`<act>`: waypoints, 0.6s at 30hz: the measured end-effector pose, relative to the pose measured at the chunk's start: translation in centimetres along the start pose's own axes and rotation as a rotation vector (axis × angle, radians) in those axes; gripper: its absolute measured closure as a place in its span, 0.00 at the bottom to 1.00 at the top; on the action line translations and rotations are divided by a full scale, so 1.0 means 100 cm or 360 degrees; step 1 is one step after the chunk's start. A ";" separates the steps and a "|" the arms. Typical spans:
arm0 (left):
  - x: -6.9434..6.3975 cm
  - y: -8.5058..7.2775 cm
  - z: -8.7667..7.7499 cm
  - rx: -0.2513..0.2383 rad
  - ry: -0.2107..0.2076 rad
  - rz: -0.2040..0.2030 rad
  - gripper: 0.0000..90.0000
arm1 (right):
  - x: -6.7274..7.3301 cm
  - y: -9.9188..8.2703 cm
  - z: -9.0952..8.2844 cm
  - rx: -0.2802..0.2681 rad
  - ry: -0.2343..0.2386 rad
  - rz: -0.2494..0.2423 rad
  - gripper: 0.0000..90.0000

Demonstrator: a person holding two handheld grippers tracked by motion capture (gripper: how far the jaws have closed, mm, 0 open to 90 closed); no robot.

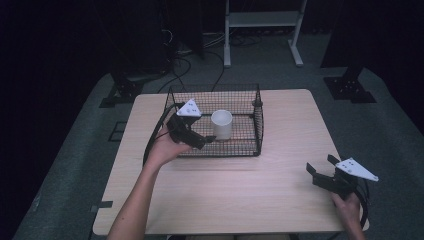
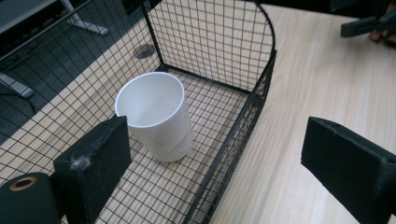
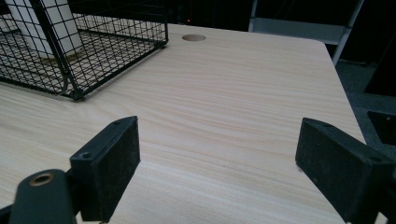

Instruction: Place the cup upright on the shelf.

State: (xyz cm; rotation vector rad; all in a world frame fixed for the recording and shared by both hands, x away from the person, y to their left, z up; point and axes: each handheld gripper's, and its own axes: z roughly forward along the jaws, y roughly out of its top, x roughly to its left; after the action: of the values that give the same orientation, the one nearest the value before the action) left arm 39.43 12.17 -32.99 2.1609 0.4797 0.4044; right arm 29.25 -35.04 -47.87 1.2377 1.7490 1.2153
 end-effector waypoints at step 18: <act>-0.036 -0.027 -0.025 -0.0118 0.0062 0.0009 0.08 | 0.000 0.000 0.000 0.0002 0.0003 0.0003 0.14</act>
State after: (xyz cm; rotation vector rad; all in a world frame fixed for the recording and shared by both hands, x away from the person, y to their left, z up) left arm 34.66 13.64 -34.16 2.0869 0.4729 0.4610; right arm 29.24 -35.02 -47.87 1.2394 1.7504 1.2172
